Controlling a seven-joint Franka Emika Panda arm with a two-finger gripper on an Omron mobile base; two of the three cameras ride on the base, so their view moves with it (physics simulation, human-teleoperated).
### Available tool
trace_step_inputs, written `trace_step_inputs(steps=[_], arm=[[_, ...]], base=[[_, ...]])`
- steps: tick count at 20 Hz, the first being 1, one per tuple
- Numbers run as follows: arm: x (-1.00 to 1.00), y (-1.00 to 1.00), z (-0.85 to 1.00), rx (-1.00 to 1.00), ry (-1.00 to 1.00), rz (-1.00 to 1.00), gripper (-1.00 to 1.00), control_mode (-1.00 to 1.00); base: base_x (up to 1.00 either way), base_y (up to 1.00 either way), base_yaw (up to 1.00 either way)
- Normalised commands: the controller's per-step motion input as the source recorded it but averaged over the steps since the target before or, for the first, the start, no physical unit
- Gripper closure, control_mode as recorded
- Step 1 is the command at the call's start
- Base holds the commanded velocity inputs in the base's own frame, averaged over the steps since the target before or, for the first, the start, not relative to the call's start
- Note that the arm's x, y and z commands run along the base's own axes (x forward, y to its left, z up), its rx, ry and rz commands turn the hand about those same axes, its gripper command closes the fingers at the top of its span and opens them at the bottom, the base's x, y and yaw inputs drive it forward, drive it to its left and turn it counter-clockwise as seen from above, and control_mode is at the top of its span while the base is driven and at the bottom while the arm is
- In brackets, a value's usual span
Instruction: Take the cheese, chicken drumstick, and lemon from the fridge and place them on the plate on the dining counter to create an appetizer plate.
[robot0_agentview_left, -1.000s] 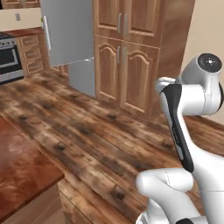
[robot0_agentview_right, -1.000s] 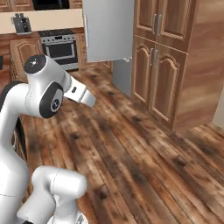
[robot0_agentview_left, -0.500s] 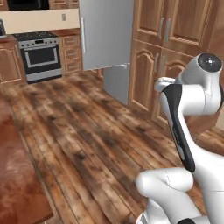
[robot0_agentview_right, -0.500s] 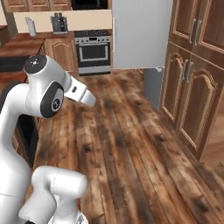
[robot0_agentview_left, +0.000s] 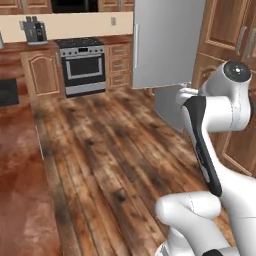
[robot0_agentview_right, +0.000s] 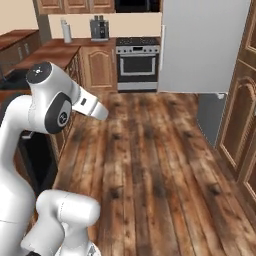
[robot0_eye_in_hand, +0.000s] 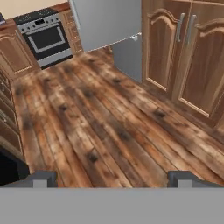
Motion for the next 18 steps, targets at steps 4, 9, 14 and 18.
trace_step_inputs(steps=[4,9,14,18], arm=[[0.00,0.00,0.00,0.00,0.00,0.00,-1.00,1.00],[0.00,0.00,0.00,0.00,0.00,0.00,-1.00,1.00],[0.00,0.00,0.00,0.00,0.00,0.00,-1.00,1.00],[0.00,0.00,0.00,0.00,0.00,0.00,-1.00,1.00]], base=[[1.00,-0.11,0.28],[1.00,-0.27,0.19],[1.00,-0.32,0.11],[1.00,-0.06,0.01]])
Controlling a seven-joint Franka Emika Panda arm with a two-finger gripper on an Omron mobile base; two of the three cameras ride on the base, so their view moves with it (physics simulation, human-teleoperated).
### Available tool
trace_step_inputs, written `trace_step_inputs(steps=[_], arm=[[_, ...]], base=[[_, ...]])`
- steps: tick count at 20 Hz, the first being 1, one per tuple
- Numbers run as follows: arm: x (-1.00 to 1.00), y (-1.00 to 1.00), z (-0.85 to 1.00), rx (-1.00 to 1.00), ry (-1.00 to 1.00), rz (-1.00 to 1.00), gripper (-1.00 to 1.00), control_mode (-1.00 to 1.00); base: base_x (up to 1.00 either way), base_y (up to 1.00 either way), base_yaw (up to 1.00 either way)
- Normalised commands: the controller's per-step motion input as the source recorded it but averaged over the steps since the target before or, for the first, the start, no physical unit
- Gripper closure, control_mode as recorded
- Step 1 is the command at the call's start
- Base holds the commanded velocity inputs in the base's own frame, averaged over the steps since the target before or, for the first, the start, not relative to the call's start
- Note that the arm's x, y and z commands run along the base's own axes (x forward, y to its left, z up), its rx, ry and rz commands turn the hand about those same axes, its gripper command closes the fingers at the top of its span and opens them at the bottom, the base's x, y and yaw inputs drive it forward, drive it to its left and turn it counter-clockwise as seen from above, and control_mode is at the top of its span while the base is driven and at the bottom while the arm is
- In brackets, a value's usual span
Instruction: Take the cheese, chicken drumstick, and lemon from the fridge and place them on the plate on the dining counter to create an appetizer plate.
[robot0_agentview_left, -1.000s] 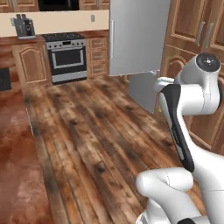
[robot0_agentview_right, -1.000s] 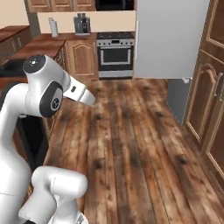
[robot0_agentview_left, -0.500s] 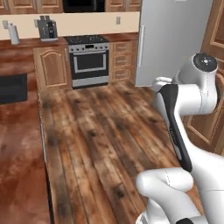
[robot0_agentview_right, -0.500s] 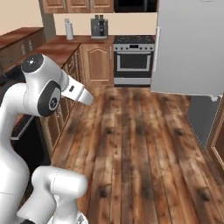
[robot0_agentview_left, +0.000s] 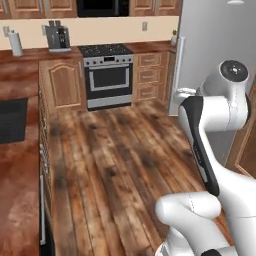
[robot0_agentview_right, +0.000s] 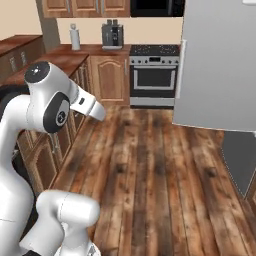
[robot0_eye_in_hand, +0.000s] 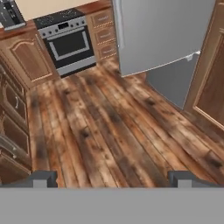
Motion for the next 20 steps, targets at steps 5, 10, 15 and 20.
trace_step_inputs(steps=[5,10,15,20], arm=[[0.00,0.00,0.00,0.00,0.00,0.00,-1.00,1.00],[0.00,0.00,0.00,0.00,0.00,0.00,-1.00,1.00],[0.00,0.00,0.00,0.00,0.00,0.00,-1.00,1.00],[0.00,0.00,0.00,0.00,0.00,0.00,-1.00,1.00]], base=[[1.00,0.00,0.00],[1.00,0.00,-0.04],[1.00,0.00,-0.18],[1.00,0.00,-0.29]])
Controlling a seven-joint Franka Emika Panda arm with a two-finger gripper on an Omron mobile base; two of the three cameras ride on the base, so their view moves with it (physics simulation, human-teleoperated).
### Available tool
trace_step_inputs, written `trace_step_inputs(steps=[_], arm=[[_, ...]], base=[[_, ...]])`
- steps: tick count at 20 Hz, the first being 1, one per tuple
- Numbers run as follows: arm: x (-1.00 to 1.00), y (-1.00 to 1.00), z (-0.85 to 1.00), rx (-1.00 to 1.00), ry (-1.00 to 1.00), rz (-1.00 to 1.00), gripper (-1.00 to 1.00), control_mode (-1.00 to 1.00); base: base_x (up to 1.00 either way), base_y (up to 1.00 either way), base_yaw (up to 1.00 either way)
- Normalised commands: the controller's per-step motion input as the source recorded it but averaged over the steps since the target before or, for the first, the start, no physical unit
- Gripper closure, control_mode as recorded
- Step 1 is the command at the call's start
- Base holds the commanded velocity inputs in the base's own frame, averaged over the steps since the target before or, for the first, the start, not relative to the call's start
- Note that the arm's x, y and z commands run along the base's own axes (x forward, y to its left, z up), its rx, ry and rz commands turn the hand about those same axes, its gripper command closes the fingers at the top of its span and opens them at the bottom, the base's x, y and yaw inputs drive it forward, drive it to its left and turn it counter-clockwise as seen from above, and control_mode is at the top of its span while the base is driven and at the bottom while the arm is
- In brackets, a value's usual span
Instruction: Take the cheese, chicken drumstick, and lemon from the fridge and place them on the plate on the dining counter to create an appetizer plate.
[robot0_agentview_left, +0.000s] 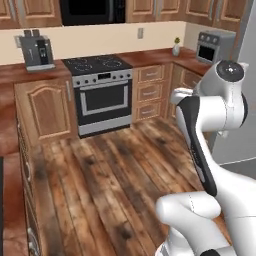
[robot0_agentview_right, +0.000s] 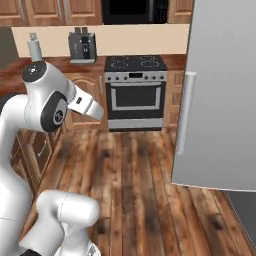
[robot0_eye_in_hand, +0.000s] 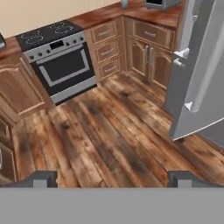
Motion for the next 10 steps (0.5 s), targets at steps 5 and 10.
trace_step_inputs(steps=[5,10], arm=[[0.00,0.00,0.00,0.00,0.00,0.00,-1.00,1.00],[0.00,0.00,0.00,0.00,0.00,0.00,-1.00,1.00]], base=[[1.00,0.00,-0.36],[1.00,0.00,-0.40]])
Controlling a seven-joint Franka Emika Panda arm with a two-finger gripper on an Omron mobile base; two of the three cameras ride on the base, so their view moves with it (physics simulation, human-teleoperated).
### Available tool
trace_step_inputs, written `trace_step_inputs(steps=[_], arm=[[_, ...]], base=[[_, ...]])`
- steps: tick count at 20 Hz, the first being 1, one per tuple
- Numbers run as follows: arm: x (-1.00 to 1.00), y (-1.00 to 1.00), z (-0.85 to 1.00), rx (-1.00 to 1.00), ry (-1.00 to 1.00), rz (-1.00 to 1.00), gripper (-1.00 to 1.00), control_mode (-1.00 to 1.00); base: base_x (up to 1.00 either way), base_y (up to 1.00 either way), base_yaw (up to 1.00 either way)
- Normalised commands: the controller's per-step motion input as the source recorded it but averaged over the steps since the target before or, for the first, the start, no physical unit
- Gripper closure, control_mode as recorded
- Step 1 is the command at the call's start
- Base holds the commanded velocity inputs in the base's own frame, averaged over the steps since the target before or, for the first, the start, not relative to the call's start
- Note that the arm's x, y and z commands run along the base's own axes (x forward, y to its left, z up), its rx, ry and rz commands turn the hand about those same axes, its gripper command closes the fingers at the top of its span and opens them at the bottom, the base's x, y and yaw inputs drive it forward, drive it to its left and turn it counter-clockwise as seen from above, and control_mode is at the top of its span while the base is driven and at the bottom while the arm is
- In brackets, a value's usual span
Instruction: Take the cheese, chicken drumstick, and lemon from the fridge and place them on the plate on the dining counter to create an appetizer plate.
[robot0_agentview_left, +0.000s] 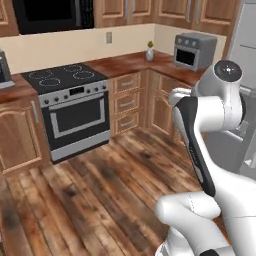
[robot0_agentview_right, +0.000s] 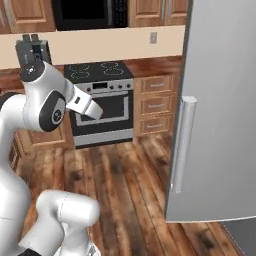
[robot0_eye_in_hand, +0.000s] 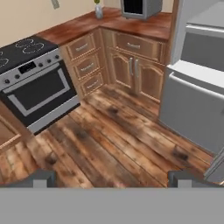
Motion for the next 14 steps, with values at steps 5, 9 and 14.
trace_step_inputs(steps=[5,9,14], arm=[[0.00,0.00,0.00,0.00,0.00,0.00,-1.00,1.00],[0.00,0.00,0.00,0.00,0.00,0.00,-1.00,1.00],[0.00,0.00,0.00,0.00,0.00,0.00,-1.00,1.00]], base=[[1.00,-0.01,-0.44],[0.89,-0.08,-0.49],[0.69,-0.02,-0.58]])
